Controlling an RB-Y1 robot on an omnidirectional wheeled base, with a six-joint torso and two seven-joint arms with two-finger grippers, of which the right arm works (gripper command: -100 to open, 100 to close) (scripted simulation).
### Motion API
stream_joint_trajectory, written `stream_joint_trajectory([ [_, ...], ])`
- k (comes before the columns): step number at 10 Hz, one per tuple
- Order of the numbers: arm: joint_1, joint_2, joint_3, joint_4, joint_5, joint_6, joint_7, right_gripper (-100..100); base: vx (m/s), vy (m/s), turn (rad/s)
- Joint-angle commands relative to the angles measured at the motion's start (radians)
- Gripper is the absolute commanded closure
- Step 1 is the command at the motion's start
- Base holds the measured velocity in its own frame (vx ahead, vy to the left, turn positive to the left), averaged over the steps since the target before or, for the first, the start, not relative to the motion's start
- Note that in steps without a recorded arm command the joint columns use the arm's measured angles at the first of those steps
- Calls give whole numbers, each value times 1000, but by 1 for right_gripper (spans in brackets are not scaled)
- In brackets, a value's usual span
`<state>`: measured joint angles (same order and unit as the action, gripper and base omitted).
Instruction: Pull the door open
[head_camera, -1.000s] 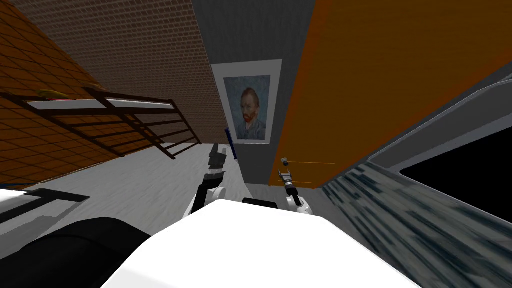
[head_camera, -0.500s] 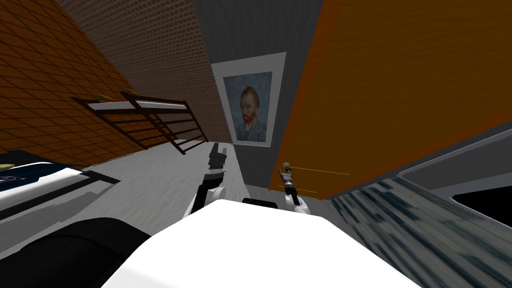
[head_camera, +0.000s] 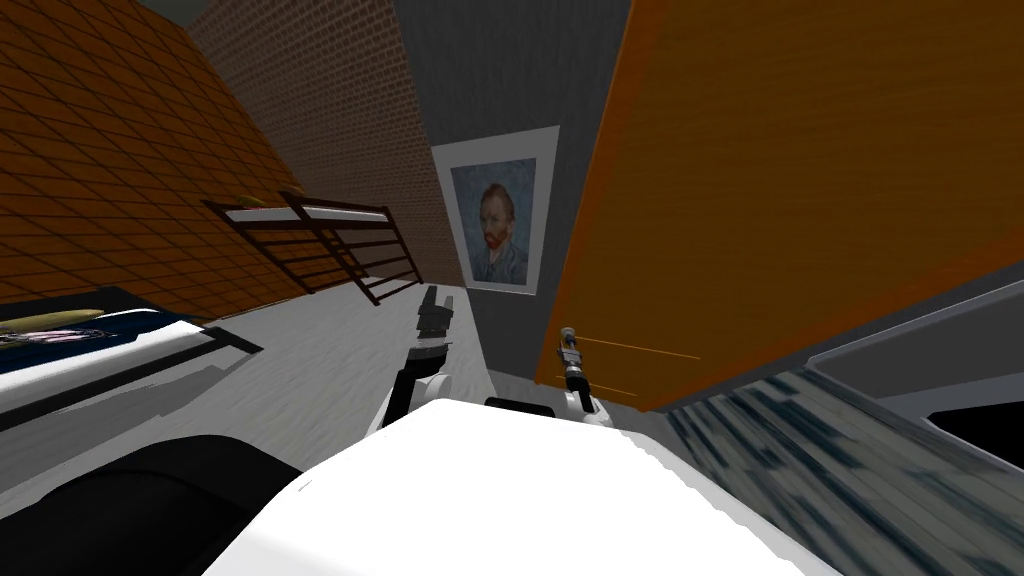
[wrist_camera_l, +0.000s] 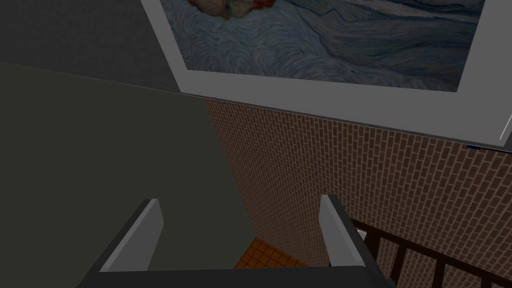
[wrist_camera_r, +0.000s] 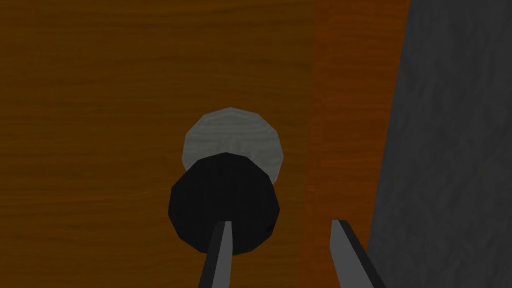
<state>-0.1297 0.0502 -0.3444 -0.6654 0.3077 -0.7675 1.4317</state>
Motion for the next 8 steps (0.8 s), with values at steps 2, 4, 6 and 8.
stream_joint_trajectory([
  [2, -2, 1, -3, -3, -1, 4, -3, 100, -16, 10, -43],
  [4, -2, 1, -3, -3, -1, 4, -3, 100, 0, 0, 0],
  [6, -2, 1, -3, -3, -1, 4, -3, 100, 0, 0, 0],
  [8, 4, -50, -7, -4, -6, -7, -16, -100, -64, 103, 75],
])
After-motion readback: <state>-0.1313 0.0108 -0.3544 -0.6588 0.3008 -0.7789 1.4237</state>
